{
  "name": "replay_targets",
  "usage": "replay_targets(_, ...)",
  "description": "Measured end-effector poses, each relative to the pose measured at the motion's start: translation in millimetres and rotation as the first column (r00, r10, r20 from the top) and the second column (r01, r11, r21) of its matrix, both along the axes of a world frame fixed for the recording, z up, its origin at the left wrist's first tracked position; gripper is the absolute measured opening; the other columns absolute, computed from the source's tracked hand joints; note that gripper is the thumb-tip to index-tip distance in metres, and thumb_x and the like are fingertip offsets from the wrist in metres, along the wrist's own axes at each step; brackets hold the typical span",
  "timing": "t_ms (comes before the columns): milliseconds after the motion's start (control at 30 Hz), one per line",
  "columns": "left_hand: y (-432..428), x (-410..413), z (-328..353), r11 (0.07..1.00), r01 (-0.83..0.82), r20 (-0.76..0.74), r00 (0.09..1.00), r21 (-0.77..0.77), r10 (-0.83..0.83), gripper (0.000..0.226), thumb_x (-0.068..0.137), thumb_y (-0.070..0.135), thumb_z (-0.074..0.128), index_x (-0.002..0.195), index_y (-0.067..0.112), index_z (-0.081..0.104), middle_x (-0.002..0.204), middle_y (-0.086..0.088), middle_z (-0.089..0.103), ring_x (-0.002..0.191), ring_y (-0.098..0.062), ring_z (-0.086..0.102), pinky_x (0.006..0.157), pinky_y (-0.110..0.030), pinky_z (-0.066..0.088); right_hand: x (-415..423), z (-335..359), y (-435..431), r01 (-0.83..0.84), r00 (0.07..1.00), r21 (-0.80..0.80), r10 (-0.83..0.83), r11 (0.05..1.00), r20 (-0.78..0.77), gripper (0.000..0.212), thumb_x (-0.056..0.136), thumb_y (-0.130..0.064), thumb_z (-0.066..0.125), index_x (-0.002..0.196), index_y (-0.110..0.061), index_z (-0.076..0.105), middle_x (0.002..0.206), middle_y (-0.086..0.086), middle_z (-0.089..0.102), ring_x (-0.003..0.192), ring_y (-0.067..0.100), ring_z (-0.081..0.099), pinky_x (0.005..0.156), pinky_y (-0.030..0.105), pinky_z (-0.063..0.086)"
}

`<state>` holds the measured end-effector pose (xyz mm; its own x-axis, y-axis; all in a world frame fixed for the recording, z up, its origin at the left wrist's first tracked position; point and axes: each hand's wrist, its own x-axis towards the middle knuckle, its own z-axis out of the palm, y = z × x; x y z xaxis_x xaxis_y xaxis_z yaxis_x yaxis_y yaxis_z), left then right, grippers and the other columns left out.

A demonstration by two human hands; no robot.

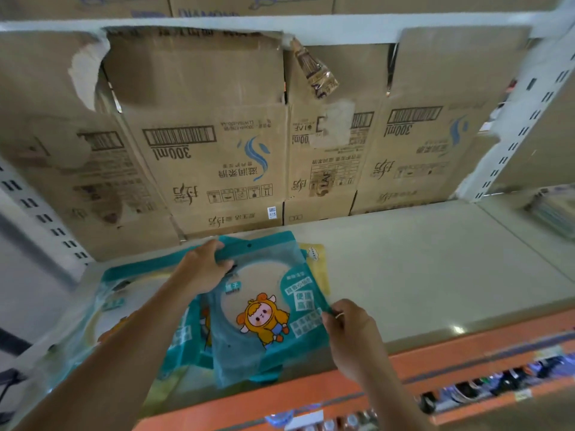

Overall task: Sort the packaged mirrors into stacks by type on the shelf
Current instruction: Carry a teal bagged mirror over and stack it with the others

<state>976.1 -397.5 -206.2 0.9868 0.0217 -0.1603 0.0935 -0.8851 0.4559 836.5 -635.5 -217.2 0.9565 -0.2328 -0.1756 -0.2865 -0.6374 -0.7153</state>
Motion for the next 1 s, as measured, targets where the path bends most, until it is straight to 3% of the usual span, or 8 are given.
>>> replay_targets(200, 1.3, -2.4, 3.8, 0.988, -0.074, 0.058, 0.995, -0.135, 0.083, 0.041, 0.086, 0.028, 0.066, 0.125, 0.018, 0.055, 0.108, -0.003, 0.059, 0.091, -0.016, 0.054, 0.080, -0.034, 0.050, 2.9, -2.0, -4.6, 0.093, 0.995, 0.008, -0.094, 0.996, 0.030, 0.010, 0.096, -0.022, 0.050, 0.087, -0.020, 0.054, 0.069, -0.009, 0.055, 0.061, 0.004, 0.052, 0.047, 0.015, 0.037)
replay_targets(367, 7.3, -5.2, 1.3, 0.975, -0.164, 0.081, 0.981, -0.148, 0.177, 0.033, 0.087, 0.026, 0.066, 0.116, 0.011, 0.063, 0.105, -0.010, 0.062, 0.090, -0.017, 0.052, 0.079, -0.033, 0.047, -0.7, -3.5, -4.2, 0.121, 0.991, 0.014, -0.121, 0.993, 0.053, 0.010, 0.096, -0.022, 0.048, 0.087, -0.021, 0.053, 0.071, -0.010, 0.056, 0.064, 0.004, 0.055, 0.047, 0.015, 0.037)
replay_targets(500, 9.8, -5.8, 1.3, 0.975, -0.137, 0.093, 0.984, -0.174, 0.154, 0.021, 0.088, 0.031, 0.064, 0.103, 0.018, 0.063, 0.099, -0.008, 0.063, 0.089, -0.021, 0.058, 0.077, -0.037, 0.053, -3.7, -4.3, -4.0, 0.132, 0.988, 0.022, -0.134, 0.991, 0.077, 0.012, 0.096, -0.021, 0.048, 0.086, -0.021, 0.054, 0.071, -0.010, 0.057, 0.064, 0.005, 0.057, 0.046, 0.016, 0.039)
replay_targets(700, 9.1, -5.8, 6.6, 0.980, -0.096, 0.127, 0.985, -0.175, 0.119, 0.014, 0.090, 0.032, 0.061, 0.092, 0.019, 0.063, 0.084, -0.007, 0.064, 0.074, -0.022, 0.061, 0.064, -0.032, 0.051, -7.7, 2.2, -8.5, 0.194, 0.975, 0.159, -0.207, 0.968, 0.074, 0.024, 0.095, -0.017, 0.047, 0.080, -0.018, 0.066, 0.069, -0.003, 0.065, 0.061, 0.012, 0.062, 0.044, 0.024, 0.043)
replay_targets(1000, -20.2, 0.3, 23.9, 0.965, 0.011, 0.138, 0.990, -0.263, 0.027, 0.014, 0.092, 0.029, 0.059, 0.095, 0.019, 0.069, 0.084, -0.002, 0.066, 0.070, -0.012, 0.058, 0.064, -0.026, 0.044, -27.3, 9.4, -27.3, 0.302, 0.940, 0.235, -0.329, 0.924, 0.085, 0.028, 0.095, -0.016, 0.047, 0.078, -0.018, 0.069, 0.060, -0.001, 0.065, 0.045, 0.009, 0.044, 0.040, 0.024, 0.030)
